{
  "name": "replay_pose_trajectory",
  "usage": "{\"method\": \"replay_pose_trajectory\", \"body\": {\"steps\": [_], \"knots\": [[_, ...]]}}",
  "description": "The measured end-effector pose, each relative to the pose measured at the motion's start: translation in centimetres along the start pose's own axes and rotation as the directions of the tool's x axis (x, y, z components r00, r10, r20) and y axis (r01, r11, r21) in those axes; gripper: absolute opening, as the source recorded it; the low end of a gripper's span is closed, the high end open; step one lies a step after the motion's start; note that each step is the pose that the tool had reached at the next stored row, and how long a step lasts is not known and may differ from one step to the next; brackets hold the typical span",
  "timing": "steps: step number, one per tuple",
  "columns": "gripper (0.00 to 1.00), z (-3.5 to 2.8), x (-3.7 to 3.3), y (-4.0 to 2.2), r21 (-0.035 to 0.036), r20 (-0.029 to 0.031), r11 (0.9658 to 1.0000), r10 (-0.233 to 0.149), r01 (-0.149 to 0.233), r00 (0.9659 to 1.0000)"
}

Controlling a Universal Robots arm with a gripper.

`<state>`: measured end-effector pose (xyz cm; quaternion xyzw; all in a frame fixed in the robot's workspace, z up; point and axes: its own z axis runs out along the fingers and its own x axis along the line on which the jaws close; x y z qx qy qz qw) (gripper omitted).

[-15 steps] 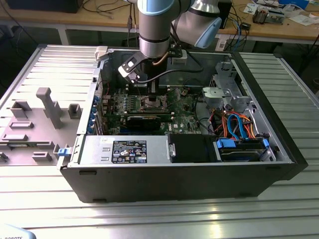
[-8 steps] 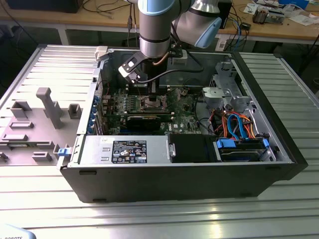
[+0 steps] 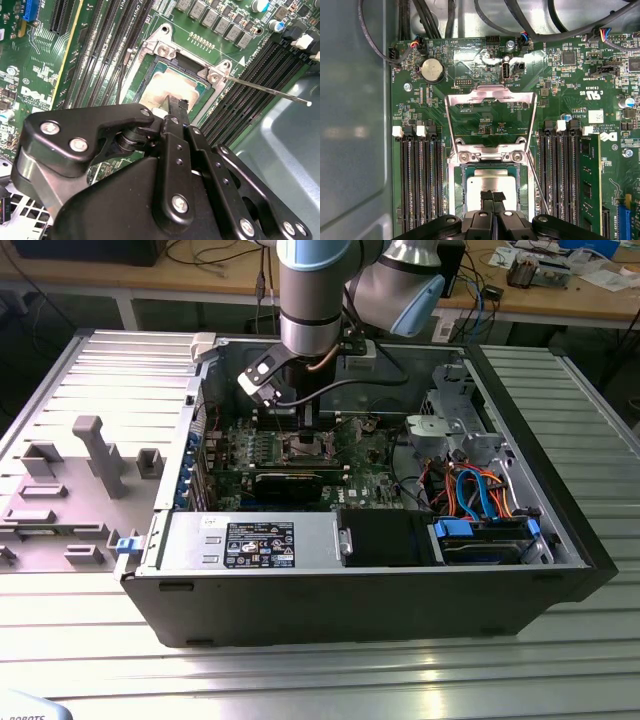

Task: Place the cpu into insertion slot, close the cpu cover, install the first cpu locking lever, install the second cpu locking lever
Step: 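Close the cpu cover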

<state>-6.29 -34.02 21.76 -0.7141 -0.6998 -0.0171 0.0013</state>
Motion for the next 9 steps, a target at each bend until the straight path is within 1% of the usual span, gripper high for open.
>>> {"method": "replay_pose_trajectory", "body": {"steps": [2, 9], "knots": [[0.11, -0.14, 0.01, 0.0, -0.0001, -0.0002, 1.0, 0.0, 0.0, 1.0], [0.11, -0.16, 0.01, 0.0, -0.0001, -0.0001, 1.0, 0.0, 0.0, 1.0]]}}
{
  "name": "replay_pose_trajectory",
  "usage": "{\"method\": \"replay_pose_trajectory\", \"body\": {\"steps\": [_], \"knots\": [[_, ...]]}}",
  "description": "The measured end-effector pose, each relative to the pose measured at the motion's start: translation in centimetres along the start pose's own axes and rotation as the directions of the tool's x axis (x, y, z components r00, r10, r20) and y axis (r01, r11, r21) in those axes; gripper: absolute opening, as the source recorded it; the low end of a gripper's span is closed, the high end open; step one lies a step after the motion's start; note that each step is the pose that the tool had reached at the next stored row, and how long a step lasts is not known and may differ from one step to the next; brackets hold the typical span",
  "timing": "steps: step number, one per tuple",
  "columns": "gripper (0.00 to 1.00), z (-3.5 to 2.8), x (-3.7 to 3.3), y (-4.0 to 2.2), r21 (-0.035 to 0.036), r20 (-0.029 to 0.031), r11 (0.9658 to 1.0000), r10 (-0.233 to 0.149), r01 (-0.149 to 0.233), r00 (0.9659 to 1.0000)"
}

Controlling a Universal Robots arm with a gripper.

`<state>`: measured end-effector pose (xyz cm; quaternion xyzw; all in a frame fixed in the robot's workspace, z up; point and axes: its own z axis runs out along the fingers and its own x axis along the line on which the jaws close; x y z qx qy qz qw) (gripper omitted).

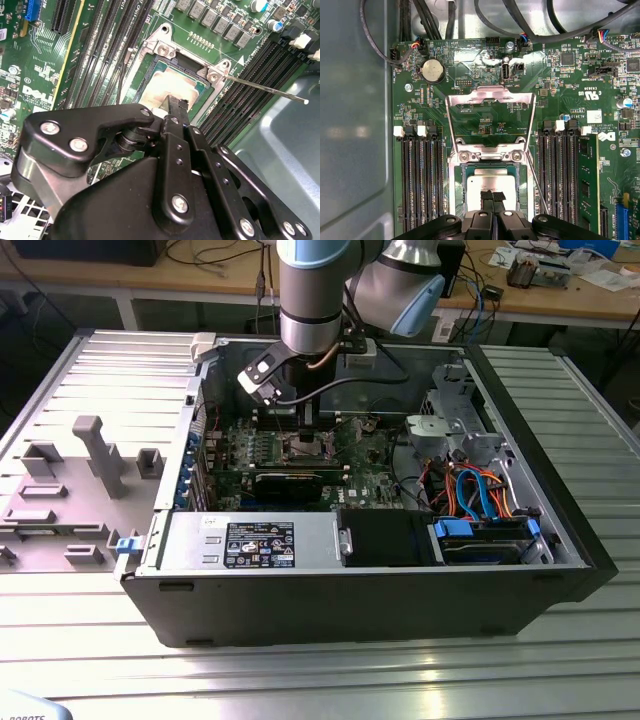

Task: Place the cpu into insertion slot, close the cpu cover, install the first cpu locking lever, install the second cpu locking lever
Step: 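Close the cpu cover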

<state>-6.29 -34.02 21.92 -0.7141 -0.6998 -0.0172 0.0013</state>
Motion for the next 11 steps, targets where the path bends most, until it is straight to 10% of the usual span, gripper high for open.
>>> {"method": "replay_pose_trajectory", "body": {"steps": [11], "knots": [[0.11, -1.1, 0.03, 0.02, 0.0, 0.0001, 1.0, 0.0, 0.0, 1.0]]}}
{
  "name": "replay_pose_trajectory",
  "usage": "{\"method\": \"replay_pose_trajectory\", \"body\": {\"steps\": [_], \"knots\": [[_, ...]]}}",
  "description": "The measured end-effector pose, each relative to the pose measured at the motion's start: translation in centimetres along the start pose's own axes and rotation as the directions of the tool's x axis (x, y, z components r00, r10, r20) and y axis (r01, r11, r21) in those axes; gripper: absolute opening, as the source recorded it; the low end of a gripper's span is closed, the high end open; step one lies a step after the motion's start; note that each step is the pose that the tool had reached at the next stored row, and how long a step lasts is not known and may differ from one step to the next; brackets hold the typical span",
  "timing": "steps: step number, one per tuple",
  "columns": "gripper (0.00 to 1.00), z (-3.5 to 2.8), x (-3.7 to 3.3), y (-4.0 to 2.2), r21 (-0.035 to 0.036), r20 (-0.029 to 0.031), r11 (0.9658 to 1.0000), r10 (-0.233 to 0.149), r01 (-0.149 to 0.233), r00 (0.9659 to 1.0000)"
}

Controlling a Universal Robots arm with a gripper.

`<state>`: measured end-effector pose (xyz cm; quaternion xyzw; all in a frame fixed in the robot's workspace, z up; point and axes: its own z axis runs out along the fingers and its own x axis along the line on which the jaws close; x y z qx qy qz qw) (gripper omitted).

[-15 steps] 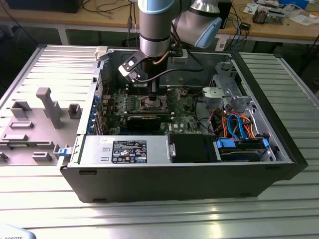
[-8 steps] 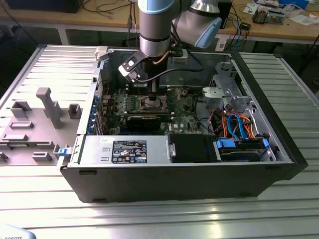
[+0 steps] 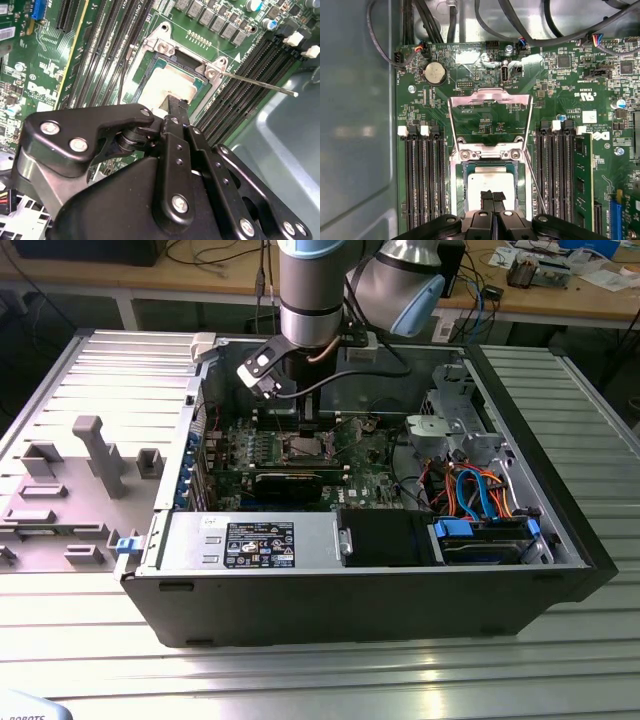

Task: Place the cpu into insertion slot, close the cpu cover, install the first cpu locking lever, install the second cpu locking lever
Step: 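Close the cpu cover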

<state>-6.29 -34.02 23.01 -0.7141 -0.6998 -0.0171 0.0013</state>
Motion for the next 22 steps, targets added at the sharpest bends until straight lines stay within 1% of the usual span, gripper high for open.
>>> {"method": "replay_pose_trajectory", "body": {"steps": [5, 16, 18, 21, 22], "knots": [[0.11, -0.18, 0.0, 0.01, -0.0001, 0.0, 1.0, 0.0, 0.0, 1.0], [0.11, -0.28, 0.01, 0.01, 0.0, 0.0, 1.0, 0.0, 0.0, 1.0], [0.11, -0.55, 0.01, 0.01, 0.0, 0.0001, 1.0, 0.0, 0.0, 1.0], [0.11, -1.27, 0.03, 0.03, 0.0, 0.0011, 1.0, 0.0, 0.0, 1.0], [0.11, -1.39, 0.04, 0.03, 0.0, 0.0012, 1.0, 0.0, 0.0, 1.0]]}}
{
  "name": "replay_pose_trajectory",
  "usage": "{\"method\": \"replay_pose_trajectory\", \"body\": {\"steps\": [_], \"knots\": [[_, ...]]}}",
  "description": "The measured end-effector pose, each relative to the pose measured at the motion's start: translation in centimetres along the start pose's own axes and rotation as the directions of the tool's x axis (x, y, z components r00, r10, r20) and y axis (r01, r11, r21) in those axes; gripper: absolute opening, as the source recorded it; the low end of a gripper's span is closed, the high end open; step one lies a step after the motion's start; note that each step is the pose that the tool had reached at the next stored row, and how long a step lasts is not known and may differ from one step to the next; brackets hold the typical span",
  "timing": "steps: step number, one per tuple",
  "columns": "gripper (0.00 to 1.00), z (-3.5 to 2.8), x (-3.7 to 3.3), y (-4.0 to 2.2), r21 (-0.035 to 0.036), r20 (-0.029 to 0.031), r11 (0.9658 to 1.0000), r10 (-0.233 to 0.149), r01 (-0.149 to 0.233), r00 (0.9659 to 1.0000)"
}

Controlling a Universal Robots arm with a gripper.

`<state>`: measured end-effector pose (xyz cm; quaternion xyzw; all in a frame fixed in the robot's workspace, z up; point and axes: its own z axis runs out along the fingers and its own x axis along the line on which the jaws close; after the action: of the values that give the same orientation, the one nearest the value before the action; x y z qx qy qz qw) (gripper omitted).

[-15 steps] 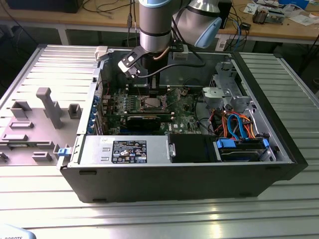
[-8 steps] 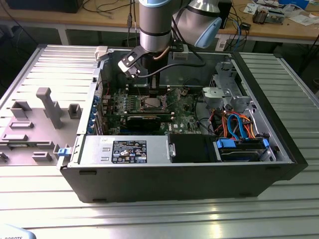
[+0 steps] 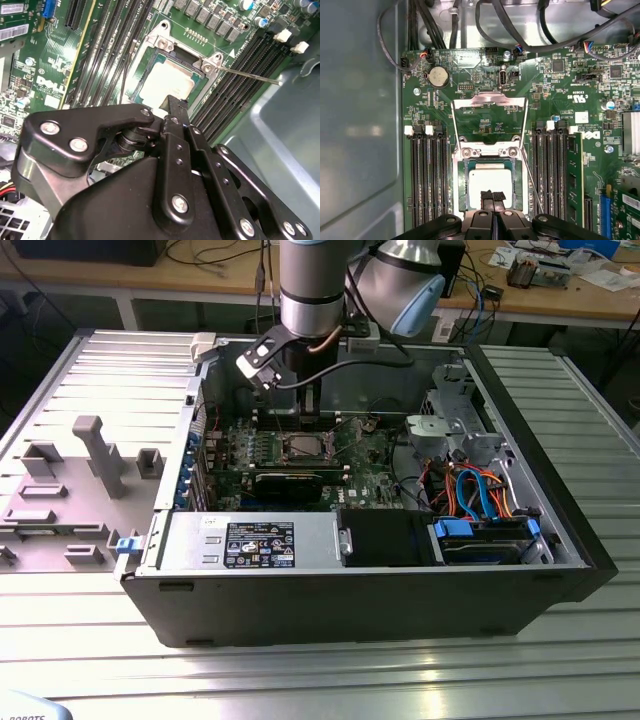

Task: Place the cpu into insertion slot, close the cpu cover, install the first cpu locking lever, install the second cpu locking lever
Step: 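Close the cpu cover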

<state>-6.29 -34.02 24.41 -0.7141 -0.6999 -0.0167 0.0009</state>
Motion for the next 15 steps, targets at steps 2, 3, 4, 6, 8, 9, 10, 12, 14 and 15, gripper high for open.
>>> {"method": "replay_pose_trajectory", "body": {"steps": [2, 3, 4, 6, 8, 9, 10, 12, 14, 15], "knots": [[0.11, -0.27, 0.01, 0.0, 0.0, 0.0001, 1.0, 0.0, 0.0, 1.0], [0.11, -0.38, 0.01, 0.01, -0.0001, 0.0001, 1.0, 0.0, 0.0, 1.0], [0.11, -0.38, 0.01, 0.01, -0.0002, -0.0002, 1.0, 0.0, 0.0, 1.0], [0.11, -0.38, 0.01, 0.01, -0.0002, 0.0, 1.0, 0.0, 0.0, 1.0], [0.11, -0.39, 0.01, 0.01, 0.0, 0.0004, 1.0, 0.0, 0.0, 1.0], [0.11, -0.39, 0.01, 0.01, 0.0, 0.0007, 1.0, 0.0, 0.0, 1.0], [0.11, -0.39, 0.01, 0.01, -0.0001, 0.0007, 1.0, 0.0, 0.0, 1.0], [0.11, -0.43, 0.02, 0.01, 0.0, 0.0008, 1.0, 0.0, 0.0, 1.0], [0.11, -0.55, 0.02, 0.01, -0.0001, 0.0007, 1.0, 0.0, 0.0, 1.0], [0.11, -0.58, 0.02, 0.01, -0.0001, 0.0007, 1.0, 0.0, 0.0, 1.0]]}}
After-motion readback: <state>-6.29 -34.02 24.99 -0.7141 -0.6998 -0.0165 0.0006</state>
